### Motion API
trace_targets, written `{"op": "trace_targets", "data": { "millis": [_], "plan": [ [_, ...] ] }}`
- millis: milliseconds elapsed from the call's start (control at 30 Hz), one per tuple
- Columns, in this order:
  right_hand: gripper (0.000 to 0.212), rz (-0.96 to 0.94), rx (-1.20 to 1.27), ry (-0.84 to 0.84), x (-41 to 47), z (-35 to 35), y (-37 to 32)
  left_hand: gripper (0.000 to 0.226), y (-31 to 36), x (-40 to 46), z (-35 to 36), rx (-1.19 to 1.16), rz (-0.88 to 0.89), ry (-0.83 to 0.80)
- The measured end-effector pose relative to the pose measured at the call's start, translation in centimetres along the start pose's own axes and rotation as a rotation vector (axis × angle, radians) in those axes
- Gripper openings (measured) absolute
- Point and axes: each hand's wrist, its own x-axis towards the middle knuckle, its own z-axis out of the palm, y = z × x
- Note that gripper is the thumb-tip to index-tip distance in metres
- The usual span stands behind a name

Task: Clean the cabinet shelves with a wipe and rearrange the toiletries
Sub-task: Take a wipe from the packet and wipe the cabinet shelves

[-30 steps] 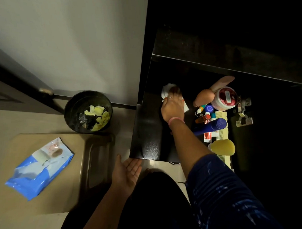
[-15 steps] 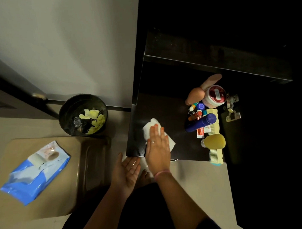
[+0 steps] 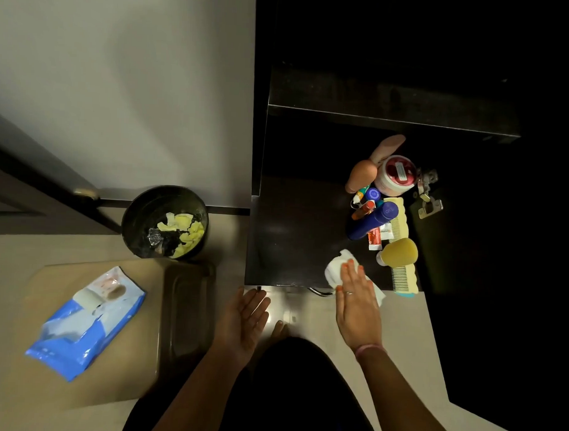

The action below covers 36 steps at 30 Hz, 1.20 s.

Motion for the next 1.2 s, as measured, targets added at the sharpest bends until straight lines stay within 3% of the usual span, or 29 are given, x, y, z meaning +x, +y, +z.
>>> {"op": "trace_targets", "data": {
  "millis": [200,300,433,500,633,733,867,1000,1100,1200],
  "plan": [
    [0.063,0.2,0.012,0.028,-0.5,1.4,-3.5,0.028,-0.4,-1.1,-0.2,-0.016,-0.002,0.008],
    [0.06,0.033,-0.106,-0.034,-0.9,2.5,-6.4,0.025,-0.1,-1.9,-1.0,-0.045,0.013,0.023],
    [0.07,-0.125,-0.217,-0.086,-1.2,3.8,-11.4,0.024,0.7,-2.7,-3.0,-0.1,0.042,0.047],
    [0.069,-0.166,-0.215,-0.086,-1.2,4.2,-13.7,0.025,1.3,-3.1,-4.2,-0.121,0.064,0.062],
    [0.067,-0.325,-0.09,-0.279,-1.2,5.4,-17.6,0.021,2.2,-3.8,-6.4,-0.132,0.108,0.083],
    [0.061,-0.155,0.134,-0.334,-1.6,5.3,-20.7,0.021,3.0,-3.9,-8.2,-0.054,0.151,0.113],
    [0.035,0.387,0.819,-0.435,-2.4,3.9,-24.7,0.015,4.1,-4.3,-10.4,0.096,0.22,0.196],
    [0.021,0.624,1.148,-0.576,-3.1,2.9,-26.7,0.014,5.6,-5.5,-11.8,0.044,0.198,0.101],
    [0.015,0.649,1.181,-0.651,-3.1,2.4,-27.2,0.019,6.5,-5.8,-12.6,0.022,0.223,0.049],
    [0.018,0.61,1.027,-0.693,-2.6,2.3,-27.4,0.012,7.1,-5.8,-13.0,0.111,0.251,0.055]
  ]
}}
